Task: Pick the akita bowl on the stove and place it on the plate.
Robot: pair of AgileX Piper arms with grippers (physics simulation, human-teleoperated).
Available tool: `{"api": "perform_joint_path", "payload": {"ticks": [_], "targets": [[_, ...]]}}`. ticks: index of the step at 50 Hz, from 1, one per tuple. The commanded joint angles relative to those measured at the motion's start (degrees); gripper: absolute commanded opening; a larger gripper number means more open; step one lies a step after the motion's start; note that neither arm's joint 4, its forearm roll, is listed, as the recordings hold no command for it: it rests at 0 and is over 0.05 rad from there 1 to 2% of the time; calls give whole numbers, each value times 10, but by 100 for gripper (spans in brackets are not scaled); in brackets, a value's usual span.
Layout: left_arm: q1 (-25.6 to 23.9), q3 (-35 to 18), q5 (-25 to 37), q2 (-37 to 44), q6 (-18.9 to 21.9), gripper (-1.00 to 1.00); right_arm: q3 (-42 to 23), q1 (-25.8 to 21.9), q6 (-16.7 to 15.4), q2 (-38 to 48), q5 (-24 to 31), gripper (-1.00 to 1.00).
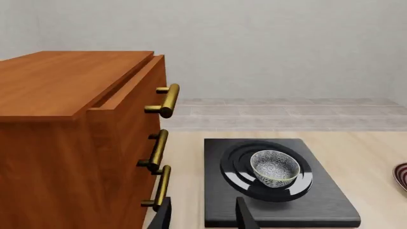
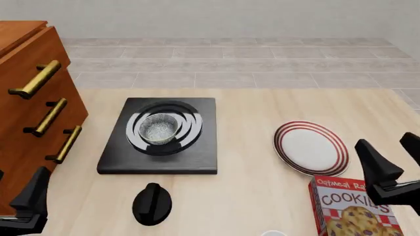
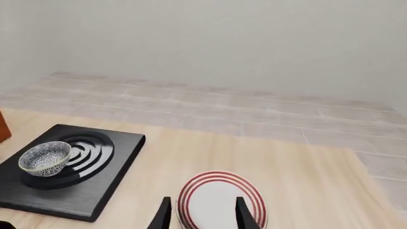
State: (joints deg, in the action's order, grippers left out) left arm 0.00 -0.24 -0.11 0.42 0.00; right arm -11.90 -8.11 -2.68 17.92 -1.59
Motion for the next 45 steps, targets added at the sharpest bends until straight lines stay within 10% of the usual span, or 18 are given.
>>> {"api": "perform_joint_path", "payload": {"ticks": [1, 21, 40, 45], "targets": [[0, 0, 0, 0, 0, 100, -59, -45, 6, 96, -17, 100], [0, 0, 0, 0, 0, 100, -159, -145, -19, 245, -6, 100], [0, 0, 0, 0, 0, 100, -287, -198, 61, 444, -1, 100], [0, 0, 0, 0, 0, 100, -315, -216, 37, 496, -1, 100]]}}
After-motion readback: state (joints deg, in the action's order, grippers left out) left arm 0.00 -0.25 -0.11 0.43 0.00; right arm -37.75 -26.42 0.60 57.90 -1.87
